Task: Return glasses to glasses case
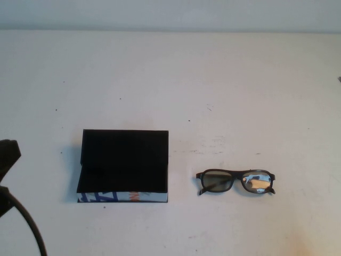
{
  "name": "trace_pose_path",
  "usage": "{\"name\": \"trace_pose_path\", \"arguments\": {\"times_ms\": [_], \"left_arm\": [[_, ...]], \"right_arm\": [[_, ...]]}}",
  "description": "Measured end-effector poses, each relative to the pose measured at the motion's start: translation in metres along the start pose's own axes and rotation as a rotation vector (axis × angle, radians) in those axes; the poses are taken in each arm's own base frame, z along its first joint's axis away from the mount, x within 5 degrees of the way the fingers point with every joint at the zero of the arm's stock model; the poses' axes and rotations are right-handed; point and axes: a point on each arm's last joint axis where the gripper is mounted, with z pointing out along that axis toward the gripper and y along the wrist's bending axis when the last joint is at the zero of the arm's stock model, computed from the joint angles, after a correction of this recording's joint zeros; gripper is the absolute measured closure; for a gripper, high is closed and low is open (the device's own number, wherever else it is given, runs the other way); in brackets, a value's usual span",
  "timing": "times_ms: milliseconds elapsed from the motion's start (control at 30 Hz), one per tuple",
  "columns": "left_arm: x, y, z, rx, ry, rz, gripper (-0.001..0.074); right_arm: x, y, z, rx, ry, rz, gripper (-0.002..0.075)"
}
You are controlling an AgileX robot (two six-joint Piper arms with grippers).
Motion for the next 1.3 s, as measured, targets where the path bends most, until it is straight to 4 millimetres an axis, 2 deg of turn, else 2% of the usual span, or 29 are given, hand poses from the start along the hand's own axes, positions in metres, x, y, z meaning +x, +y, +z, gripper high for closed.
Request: {"name": "trace_pose_path", "arguments": {"times_ms": [200,600,733,833,1067,1167,1300], "left_arm": [[-0.001,0.0,0.003,-0.001,-0.008,0.01,0.0737],[0.001,0.001,0.028,-0.014,0.087,-0.014,0.0737],[-0.002,-0.002,0.033,-0.011,0.173,0.011,0.0737],[-0.013,-0.009,0.036,0.03,0.242,0.06,0.0737],[-0.039,-0.026,0.048,0.148,0.372,0.174,0.0737],[-0.039,-0.026,0.057,0.152,0.419,0.195,0.0737],[-0.036,-0.02,0.067,0.15,0.472,0.182,0.0737]], "right_arm": [[0.0,0.0,0.0,0.0,0.0,0.0,0.0739],[-0.001,0.001,0.0,-0.006,-0.009,0.016,0.0739],[-0.007,0.007,0.0,-0.09,-0.072,0.257,0.0739],[-0.015,0.009,-0.001,-0.134,-0.149,0.433,0.0739],[-0.026,0.005,-0.004,-0.155,-0.271,0.637,0.0739],[-0.024,0.008,-0.004,-0.19,-0.229,0.721,0.0739],[-0.034,0.025,-0.01,-0.298,-0.042,0.733,0.0739]]}}
